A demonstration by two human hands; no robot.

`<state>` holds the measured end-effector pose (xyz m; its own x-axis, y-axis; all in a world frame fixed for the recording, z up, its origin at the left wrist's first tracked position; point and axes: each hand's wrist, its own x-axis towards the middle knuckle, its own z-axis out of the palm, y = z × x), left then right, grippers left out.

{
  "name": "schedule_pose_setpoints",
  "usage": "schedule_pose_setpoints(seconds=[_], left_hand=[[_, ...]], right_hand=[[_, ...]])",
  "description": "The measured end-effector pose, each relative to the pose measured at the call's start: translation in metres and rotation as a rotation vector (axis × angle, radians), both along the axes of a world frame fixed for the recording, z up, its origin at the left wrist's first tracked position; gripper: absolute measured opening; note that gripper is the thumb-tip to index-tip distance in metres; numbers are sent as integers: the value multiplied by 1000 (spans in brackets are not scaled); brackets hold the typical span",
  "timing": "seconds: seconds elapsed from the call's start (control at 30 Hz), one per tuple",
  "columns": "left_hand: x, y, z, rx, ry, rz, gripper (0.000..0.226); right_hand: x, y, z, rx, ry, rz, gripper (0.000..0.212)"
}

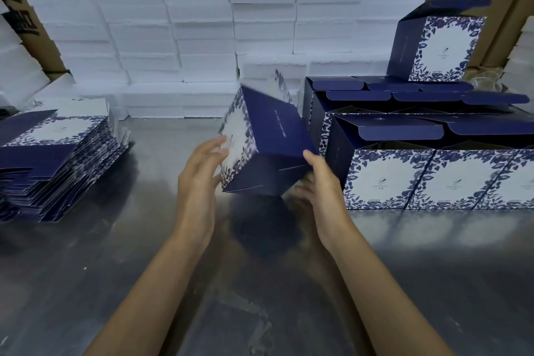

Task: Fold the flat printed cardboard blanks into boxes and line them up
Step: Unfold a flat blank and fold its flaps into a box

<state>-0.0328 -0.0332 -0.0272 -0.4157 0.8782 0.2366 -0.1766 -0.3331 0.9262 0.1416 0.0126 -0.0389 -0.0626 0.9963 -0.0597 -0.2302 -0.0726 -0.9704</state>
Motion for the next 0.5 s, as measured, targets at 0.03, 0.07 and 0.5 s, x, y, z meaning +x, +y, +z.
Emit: schedule_pose_setpoints(seconds=[0.03, 0.07, 0.5], left_hand=[[-1, 0, 1, 25, -41, 25, 34], [-3, 1, 2, 33, -87, 38, 36], [1, -2, 8, -75, 113, 2, 32]], right_hand=[[2, 3, 0, 4, 18, -18, 38], [4, 5, -1, 21, 15, -44, 32], [0, -22, 17, 232, -232, 63, 36]])
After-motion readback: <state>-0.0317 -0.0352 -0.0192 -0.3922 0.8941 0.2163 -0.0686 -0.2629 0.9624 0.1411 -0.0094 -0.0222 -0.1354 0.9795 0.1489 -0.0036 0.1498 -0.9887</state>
